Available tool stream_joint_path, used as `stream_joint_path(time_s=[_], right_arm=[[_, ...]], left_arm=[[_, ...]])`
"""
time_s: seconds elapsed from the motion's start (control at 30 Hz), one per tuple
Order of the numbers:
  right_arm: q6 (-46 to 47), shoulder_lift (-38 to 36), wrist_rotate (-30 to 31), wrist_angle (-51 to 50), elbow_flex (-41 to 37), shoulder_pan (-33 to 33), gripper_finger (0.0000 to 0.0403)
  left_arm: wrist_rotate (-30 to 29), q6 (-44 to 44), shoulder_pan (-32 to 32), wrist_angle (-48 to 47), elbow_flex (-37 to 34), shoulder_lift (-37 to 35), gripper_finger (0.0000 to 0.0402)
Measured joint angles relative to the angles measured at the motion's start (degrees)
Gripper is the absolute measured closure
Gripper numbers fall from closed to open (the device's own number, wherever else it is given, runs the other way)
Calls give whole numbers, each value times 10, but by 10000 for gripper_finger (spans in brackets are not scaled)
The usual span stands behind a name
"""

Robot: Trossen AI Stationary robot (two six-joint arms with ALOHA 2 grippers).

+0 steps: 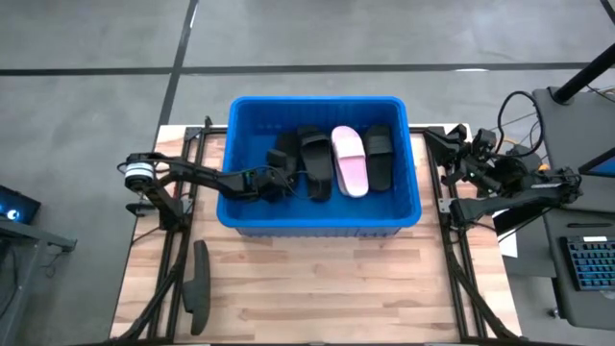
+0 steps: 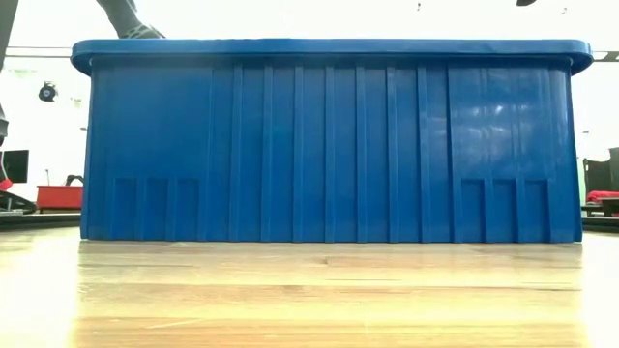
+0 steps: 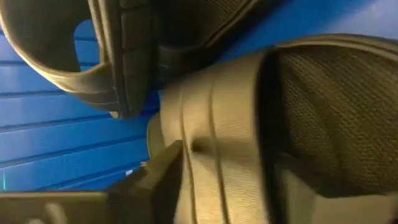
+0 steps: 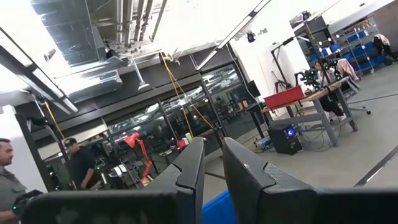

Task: Pick and place slides into bin
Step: Put the black slide into the blue container

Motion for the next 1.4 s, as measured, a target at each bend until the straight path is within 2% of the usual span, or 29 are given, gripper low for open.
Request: stream_joint_path(time_s=[0.27,0.43,0.7,0.93,1.1,1.27,1.4], right_arm=[[0,0,0,0,0,0,351],[0,0,0,0,0,0,351],[0,0,0,0,0,0,351],[0,0,0,1,0,0,351],[5,0,0,1,0,0,351],[0,0,0,1,0,0,351],[0,0,0,1,0,0,351]], left_arm=[[8,3,0,0,6,-17,84],[16,18,-1,-25,7,-46,39],[109,0,-1,-86,7,-94,34],[111,-9,-1,-195,49,-118,33],[103,-48,-1,-228,94,-146,33],[107,-178,-13,-259,163,-186,33],[158,-314,-33,-322,233,-215,33]])
